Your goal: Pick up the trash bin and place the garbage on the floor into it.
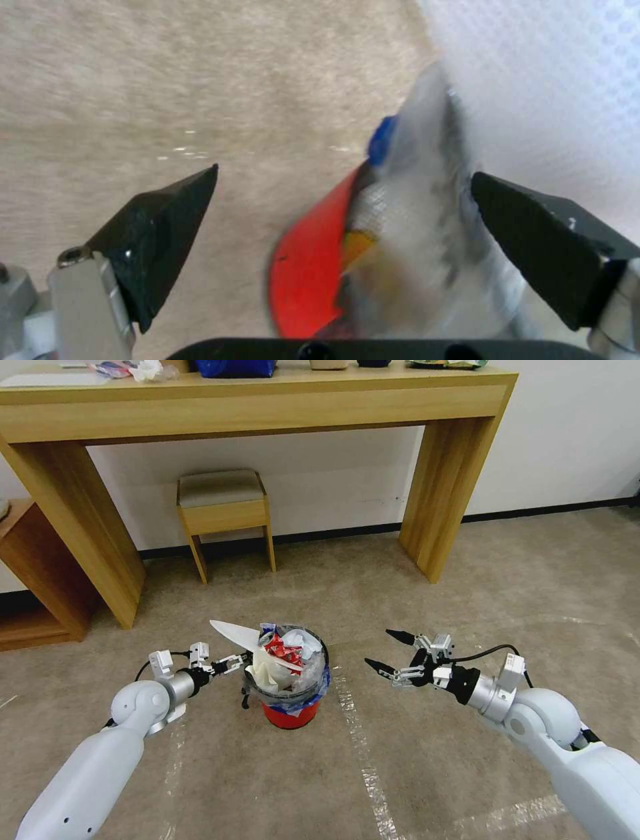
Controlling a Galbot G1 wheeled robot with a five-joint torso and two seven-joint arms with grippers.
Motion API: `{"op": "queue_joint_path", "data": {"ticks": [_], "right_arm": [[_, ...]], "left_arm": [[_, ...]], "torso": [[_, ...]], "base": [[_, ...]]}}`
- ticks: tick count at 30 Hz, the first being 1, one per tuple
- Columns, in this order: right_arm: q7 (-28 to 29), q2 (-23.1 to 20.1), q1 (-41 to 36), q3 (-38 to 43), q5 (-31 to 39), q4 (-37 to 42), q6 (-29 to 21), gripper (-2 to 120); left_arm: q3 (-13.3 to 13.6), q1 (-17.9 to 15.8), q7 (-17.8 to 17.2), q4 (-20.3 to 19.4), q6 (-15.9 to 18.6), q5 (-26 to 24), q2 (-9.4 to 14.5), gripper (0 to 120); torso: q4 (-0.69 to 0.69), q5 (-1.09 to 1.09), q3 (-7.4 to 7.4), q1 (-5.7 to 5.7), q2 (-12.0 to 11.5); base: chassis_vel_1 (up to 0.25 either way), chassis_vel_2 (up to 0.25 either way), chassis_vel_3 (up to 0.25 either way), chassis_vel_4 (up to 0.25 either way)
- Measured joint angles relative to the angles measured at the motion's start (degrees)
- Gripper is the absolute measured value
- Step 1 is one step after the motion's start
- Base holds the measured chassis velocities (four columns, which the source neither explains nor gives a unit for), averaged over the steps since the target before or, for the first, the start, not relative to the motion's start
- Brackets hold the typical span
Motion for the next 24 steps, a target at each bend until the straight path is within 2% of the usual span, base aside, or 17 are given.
{"op": "queue_joint_path", "data": {"ticks": [3,6,12,14,15,16,17,18,19,21,22,23,24], "right_arm": [[0.12,-0.02,-1.32,1.42,0.00,0.63,0.00,100],[2.03,0.17,-7.09,7.92,-0.04,3.68,0.09,100],[7.23,1.24,-10.91,12.14,-0.40,6.87,0.39,100],[12.00,2.31,-13.60,14.76,-1.28,9.49,0.72,100],[14.17,3.05,-14.75,16.05,-2.57,10.74,1.15,100],[14.17,3.05,-14.75,16.05,-2.57,10.74,1.15,100],[15.88,3.73,-15.96,17.27,-4.06,11.90,1.77,100],[18.42,5.01,-17.51,18.55,-6.43,13.40,2.75,100],[18.42,5.01,-17.51,18.55,-6.43,13.40,2.75,100],[21.49,7.75,-20.37,20.32,-11.01,15.94,4.91,100],[21.49,7.75,-20.37,20.32,-11.01,15.94,4.91,100],[21.99,8.98,-21.63,20.84,-13.13,16.62,6.28,100],[22.17,10.36,-22.96,21.38,-15.60,17.21,7.57,100]], "left_arm": [[-0.18,0.38,0.08,-0.62,0.09,0.76,0.29,100],[-1.62,2.24,0.51,-4.28,-0.52,5.61,0.78,100],[-4.66,5.03,0.77,-9.01,-1.59,10.01,0.80,100],[-7.48,7.67,1.13,-12.41,-4.01,14.15,0.34,100],[-9.43,9.50,1.34,-14.52,-6.47,17.30,-0.20,100],[-9.43,9.50,1.34,-14.52,-6.47,17.30,-0.20,100],[-11.13,11.18,1.71,-16.35,-8.78,20.12,-0.71,100],[-13.47,14.20,1.62,-19.81,-12.20,23.94,-1.85,100],[-13.47,14.20,1.62,-19.81,-12.20,23.94,-1.85,100],[-16.83,19.60,0.48,-25.55,-16.71,29.60,-4.44,100],[-16.83,19.60,0.48,-25.55,-16.71,29.60,-4.44,100],[-18.39,22.49,0.10,-28.11,-18.44,32.20,-5.86,100],[-19.85,25.23,-0.18,-30.45,-19.97,34.63,-7.42,100]], "torso": [[0.00,0.00,-0.01,-0.01,0.00],[-0.08,0.00,-0.01,0.00,0.00],[-0.03,0.00,-0.01,-0.01,0.00],[-0.03,0.00,-0.01,0.00,0.00],[-0.04,0.00,-0.01,0.00,0.00],[-0.04,0.00,-0.01,0.00,0.00],[-0.04,0.00,-0.01,0.00,0.00],[-0.04,0.00,-0.01,0.00,0.00],[-0.04,0.00,-0.01,0.00,0.00],[-0.03,-0.01,-0.01,-0.01,0.00],[-0.03,-0.01,-0.01,-0.01,0.00],[-0.06,0.00,-0.01,-0.01,0.00],[-0.02,0.00,-0.01,-0.01,0.00]], "base": [[0.000,0.000,0.000,0.000],[0.000,0.000,0.000,0.000],[0.000,0.000,0.000,0.000],[0.000,0.000,0.000,0.000],[0.000,0.000,0.000,0.000],[0.000,0.000,0.000,0.000],[0.000,0.000,0.000,0.000],[0.000,0.000,0.000,0.000],[0.000,0.000,0.000,0.000],[0.000,0.000,0.000,0.000],[0.000,0.000,0.000,0.000],[0.000,0.000,0.000,0.000],[0.000,0.000,0.000,0.000]]}}
